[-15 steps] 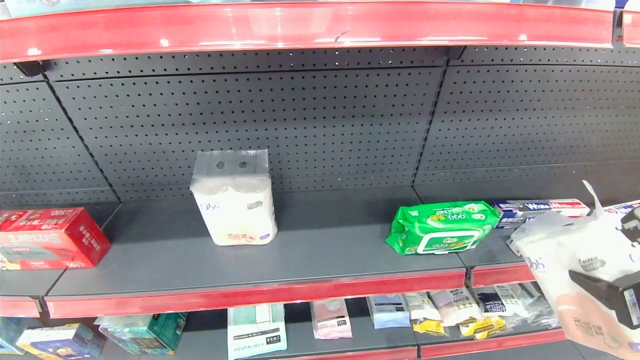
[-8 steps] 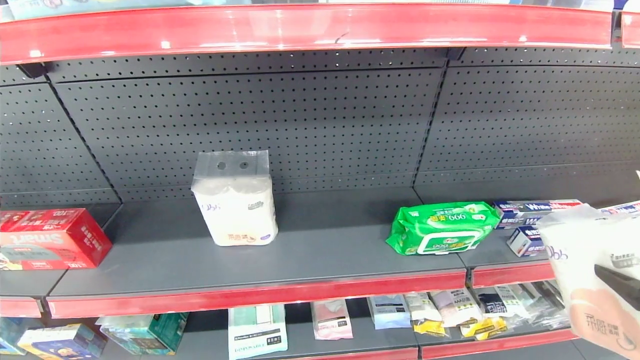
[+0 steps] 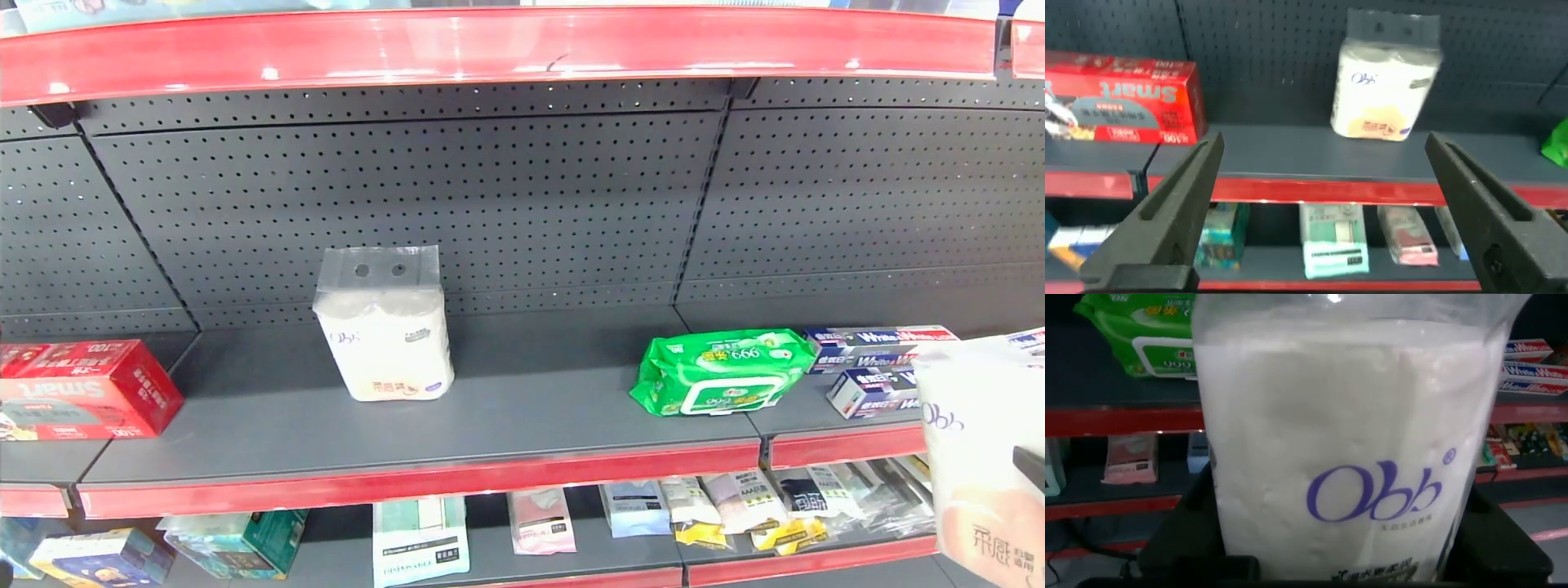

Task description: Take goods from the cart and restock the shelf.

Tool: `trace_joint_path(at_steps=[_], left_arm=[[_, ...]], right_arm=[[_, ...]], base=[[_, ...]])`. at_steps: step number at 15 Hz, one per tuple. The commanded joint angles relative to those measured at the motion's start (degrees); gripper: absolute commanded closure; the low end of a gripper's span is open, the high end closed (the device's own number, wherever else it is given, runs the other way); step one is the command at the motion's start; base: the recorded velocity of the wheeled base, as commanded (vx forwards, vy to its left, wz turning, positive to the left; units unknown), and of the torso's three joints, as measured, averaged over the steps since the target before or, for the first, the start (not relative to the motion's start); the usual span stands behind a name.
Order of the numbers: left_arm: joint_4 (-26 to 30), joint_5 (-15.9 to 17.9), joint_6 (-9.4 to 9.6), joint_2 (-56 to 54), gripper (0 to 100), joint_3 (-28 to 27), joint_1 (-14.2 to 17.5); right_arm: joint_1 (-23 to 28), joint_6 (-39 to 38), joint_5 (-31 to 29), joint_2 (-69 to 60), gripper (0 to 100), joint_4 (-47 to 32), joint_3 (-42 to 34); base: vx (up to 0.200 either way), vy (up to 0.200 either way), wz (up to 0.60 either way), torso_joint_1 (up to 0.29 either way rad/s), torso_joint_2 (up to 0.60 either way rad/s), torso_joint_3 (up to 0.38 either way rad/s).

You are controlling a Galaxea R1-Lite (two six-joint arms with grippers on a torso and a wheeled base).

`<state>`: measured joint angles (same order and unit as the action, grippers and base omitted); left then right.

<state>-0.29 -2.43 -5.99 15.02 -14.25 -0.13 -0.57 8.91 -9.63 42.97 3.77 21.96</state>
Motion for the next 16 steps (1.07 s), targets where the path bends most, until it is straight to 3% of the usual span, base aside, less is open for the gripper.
trace_joint_path(at_steps=[1, 2, 3, 4, 5, 6, 7, 9, 11, 12, 16], left_arm=[[-2.17, -2.85, -3.24, 28.75, 0, -9.83, 1.36], [-7.44, -2.94, -1.31, 35.87, 0, -8.34, 3.21], [-10.69, -2.67, 1.77, 40.44, 0, -7.46, 5.67], [-16.06, 1.72, 5.19, 48.35, 0, -7.63, 9.54], [-19.57, 5.94, 6.16, 51.51, 0, -7.63, 11.12], [-27.04, 16.05, 11.17, 58.46, 0, -7.63, 15.08], [-29.68, 20.71, 15.74, 62.94, 0, -7.63, 16.92], [-37.06, 38.29, 31.21, 77.88, 0, -11.41, 23.86], [-36.80, 42.77, 34.81, 82.72, 0, -16.34, 24.57], [-35.39, 47.51, 35.08, 87.55, 0, -23.01, 24.22], [-28.98, 59.73, 35.17, 94.14, 0, -35.41, 20.79]], right_arm=[[-0.13, -1.70, -0.04, -0.34, 100, 0.10, 0.81], [0.13, -2.41, -0.21, -0.52, 100, 0.01, 0.63], [0.22, -2.41, -0.48, -0.26, 100, 0.01, 0.72], [0.31, -2.14, -0.65, -0.17, 100, -0.08, 0.90], [0.31, -2.14, -0.65, -0.17, 100, -0.08, 0.81], [0.31, -2.06, -0.65, 0.01, 100, -0.51, 0.63], [0.31, -2.06, -0.65, 0.09, 100, -0.60, 0.54], [0.49, -1.97, -1.00, 0.80, 100, -0.78, 0.28], [1.01, -1.88, -1.09, 1.68, 100, -0.69, 0.37], [2.07, -1.09, -1.09, 2.73, 100, -0.69, 0.63], [2.59, 1.64, -1.44, 3.79, 100, -0.69, 0.28]], base=[[0.000, 0.000, 0.00, 0.000, 0.00, 0.000], [0.000, 0.000, 0.00, 0.000, 0.00, 0.000], [0.000, 0.000, 0.00, 0.000, 0.00, 0.000], [0.000, 0.000, 0.00, 0.000, 0.00, 0.000], [0.000, 0.000, 0.00, 0.000, 0.00, 0.000], [0.000, 0.000, 0.00, 0.000, 0.00, 0.000], [0.000, 0.000, 0.00, 0.000, 0.00, 0.000], [0.000, 0.000, 0.00, 0.000, 0.00, 0.000], [0.000, 0.000, 0.00, 0.000, 0.00, 0.000], [0.000, 0.000, 0.00, 0.000, 0.00, 0.000], [0.000, 0.000, 0.00, 0.000, 0.00, 0.000]])
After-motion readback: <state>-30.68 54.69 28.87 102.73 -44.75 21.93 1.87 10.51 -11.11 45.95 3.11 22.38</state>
